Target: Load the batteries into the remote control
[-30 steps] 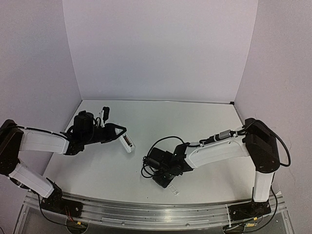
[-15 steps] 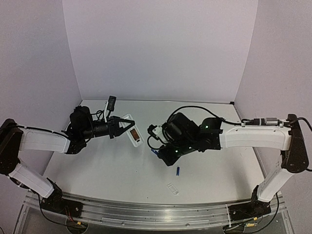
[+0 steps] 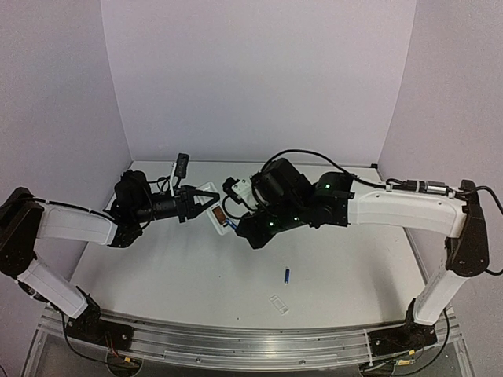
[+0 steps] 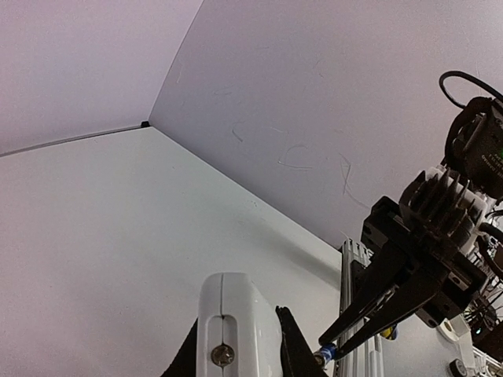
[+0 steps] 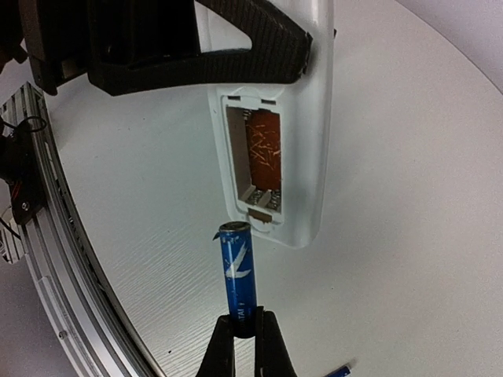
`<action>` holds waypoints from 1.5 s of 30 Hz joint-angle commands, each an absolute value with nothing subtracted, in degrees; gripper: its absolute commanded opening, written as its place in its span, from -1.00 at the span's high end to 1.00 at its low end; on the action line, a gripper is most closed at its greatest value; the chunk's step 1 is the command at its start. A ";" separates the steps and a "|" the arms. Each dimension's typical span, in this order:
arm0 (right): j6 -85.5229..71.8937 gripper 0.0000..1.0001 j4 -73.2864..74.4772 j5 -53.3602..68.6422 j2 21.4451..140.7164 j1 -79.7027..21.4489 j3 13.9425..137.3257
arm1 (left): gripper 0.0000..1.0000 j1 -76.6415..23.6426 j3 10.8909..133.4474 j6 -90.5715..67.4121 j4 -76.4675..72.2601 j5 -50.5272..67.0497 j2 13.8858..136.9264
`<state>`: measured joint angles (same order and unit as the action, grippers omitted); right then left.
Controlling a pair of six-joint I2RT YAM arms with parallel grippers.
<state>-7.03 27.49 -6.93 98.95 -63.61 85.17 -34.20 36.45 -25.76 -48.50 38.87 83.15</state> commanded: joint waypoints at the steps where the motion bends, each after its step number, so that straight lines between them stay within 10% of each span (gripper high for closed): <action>1: -5.56 1.00 26.90 -5.05 101.98 -63.42 89.41 | 1.00 -34.67 37.84 -28.15 -53.34 37.12 82.93; 45: -5.12 1.00 25.40 -5.65 103.66 -62.10 90.42 | 1.00 -35.88 37.15 -27.75 -51.04 37.07 82.38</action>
<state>-5.47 26.59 -5.36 101.80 -62.35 87.32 -35.38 36.36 -28.32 -49.47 37.37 83.33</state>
